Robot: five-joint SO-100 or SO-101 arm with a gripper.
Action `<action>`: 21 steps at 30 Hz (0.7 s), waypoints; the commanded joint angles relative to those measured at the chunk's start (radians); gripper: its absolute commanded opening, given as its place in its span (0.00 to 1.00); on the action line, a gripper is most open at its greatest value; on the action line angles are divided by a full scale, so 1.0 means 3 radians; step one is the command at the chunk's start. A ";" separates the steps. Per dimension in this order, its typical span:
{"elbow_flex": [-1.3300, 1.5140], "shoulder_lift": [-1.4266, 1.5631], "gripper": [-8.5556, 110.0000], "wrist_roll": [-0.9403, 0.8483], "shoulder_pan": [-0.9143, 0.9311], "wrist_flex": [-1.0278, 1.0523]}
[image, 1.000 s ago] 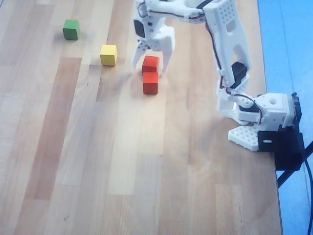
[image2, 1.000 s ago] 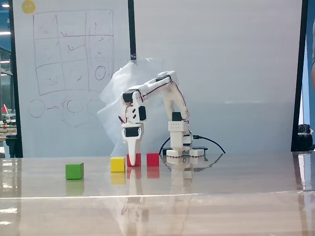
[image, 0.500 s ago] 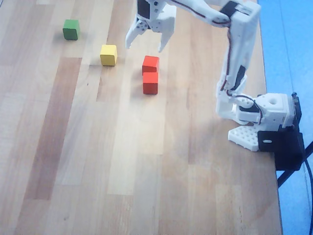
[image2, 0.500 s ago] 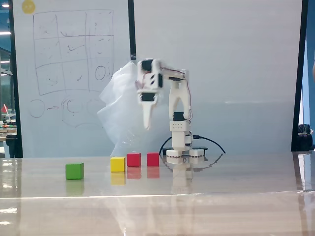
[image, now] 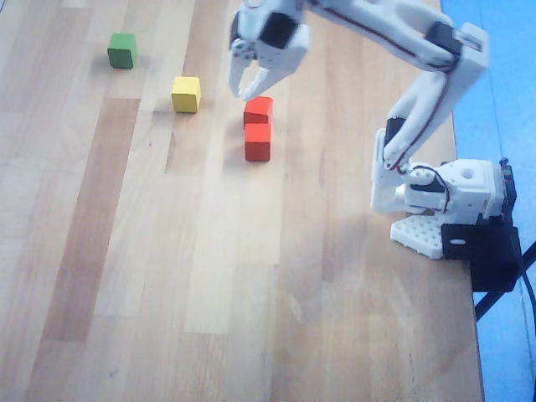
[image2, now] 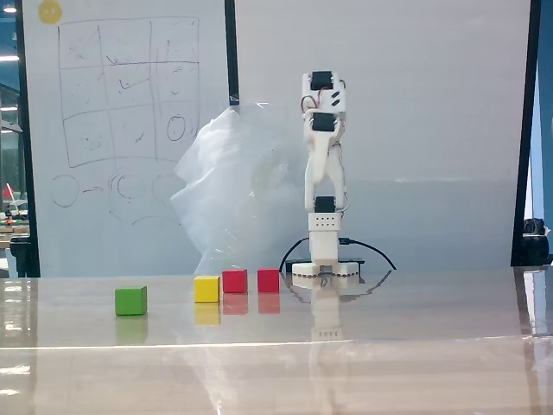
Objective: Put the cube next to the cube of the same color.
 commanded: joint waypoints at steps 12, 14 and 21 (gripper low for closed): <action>0.3682 0.2950 0.07 -0.0363 0.0286 -0.2245; 0.4004 0.3134 0.07 -0.0414 0.0312 -0.2403; 0.4827 0.3646 0.07 -0.0404 0.0317 -0.2541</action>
